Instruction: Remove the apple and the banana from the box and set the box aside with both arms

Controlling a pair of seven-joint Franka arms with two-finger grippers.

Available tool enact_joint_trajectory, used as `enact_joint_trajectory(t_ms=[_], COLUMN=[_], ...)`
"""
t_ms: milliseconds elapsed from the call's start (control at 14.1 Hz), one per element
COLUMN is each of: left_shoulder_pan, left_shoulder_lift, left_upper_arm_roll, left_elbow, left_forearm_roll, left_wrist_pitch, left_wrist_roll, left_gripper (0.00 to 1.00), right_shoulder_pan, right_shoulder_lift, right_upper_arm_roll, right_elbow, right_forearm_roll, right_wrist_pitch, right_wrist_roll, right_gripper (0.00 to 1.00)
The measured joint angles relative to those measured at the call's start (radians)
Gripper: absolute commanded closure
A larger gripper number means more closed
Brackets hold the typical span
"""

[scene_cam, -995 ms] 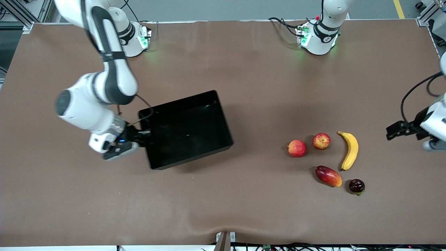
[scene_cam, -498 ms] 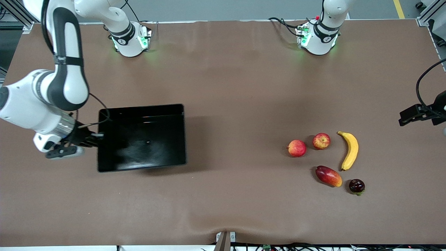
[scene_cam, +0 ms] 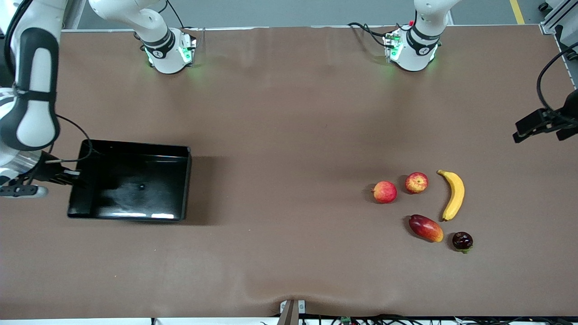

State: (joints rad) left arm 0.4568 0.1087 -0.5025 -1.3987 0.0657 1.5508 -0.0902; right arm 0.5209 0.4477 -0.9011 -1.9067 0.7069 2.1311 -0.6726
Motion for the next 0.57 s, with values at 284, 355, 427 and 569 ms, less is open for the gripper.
enact_joint_trajectory(t_ms=[284, 355, 427, 569], left_shoulder_pan=[-0.251, -0.319, -0.372, -0.446], left_shoulder_lift=[-0.084, -0.106, -0.128, -0.167], left_upper_arm_roll=[0.251, 0.317, 0.37, 0.446], left_elbow=[-0.065, -0.086, -0.108, -0.146], left_forearm_roll=[-0.019, -0.021, -0.021, -0.022], left_wrist_pitch=[-0.005, -0.005, -0.006, -0.007], left_wrist_roll=[-0.003, -0.005, -0.005, -0.005], left_gripper=[0.0, 0.0, 0.0, 0.0], right_shoulder_pan=[-0.18, -0.219, -0.253, -0.309], right_shoulder_lift=[0.077, 0.096, 0.116, 0.156], right_upper_arm_roll=[0.13, 0.157, 0.174, 0.195], right_elbow=[0.003, 0.007, 0.017, 0.049], right_forearm_roll=[0.124, 0.13, 0.133, 0.143], right_wrist_pitch=[0.005, 0.011, 0.015, 0.016], right_wrist_roll=[-0.181, -0.207, -0.227, -0.252], right_gripper=[1.0, 1.0, 1.0, 1.0])
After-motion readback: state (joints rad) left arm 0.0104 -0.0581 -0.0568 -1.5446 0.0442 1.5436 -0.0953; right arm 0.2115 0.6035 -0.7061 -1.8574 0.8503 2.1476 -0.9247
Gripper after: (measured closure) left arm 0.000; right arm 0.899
